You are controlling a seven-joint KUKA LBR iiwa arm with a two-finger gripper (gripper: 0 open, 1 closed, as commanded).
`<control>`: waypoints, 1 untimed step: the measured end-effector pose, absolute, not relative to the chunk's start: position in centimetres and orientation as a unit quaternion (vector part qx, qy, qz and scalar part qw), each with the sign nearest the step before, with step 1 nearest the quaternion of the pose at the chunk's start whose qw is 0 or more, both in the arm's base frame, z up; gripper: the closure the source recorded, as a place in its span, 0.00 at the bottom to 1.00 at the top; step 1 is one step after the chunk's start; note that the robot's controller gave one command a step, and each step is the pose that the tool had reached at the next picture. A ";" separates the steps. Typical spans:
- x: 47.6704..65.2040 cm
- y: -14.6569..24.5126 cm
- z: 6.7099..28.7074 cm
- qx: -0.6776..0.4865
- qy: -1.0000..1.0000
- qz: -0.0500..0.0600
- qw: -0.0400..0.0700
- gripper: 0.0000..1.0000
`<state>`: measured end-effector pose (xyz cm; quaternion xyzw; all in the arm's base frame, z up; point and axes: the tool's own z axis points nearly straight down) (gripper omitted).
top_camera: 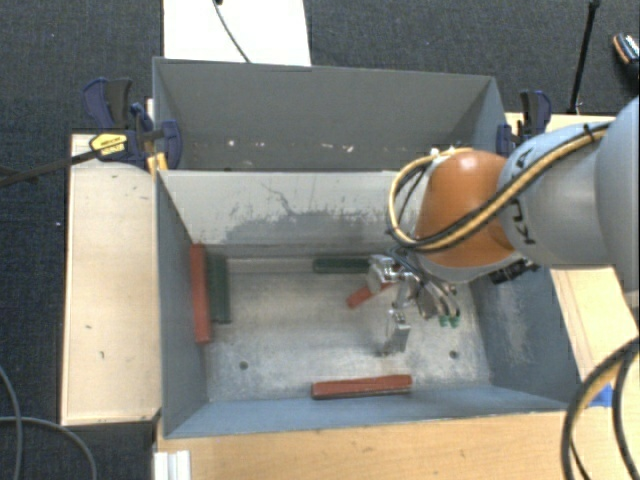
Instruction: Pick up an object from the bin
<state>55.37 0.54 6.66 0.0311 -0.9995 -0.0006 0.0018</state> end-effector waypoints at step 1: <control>58.8 7.2 7.5 0.008 -1.000 -0.002 -0.003 0.00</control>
Offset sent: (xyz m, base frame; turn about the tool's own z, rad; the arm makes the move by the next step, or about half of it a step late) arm 0.0319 0.0616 0.0067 0.0512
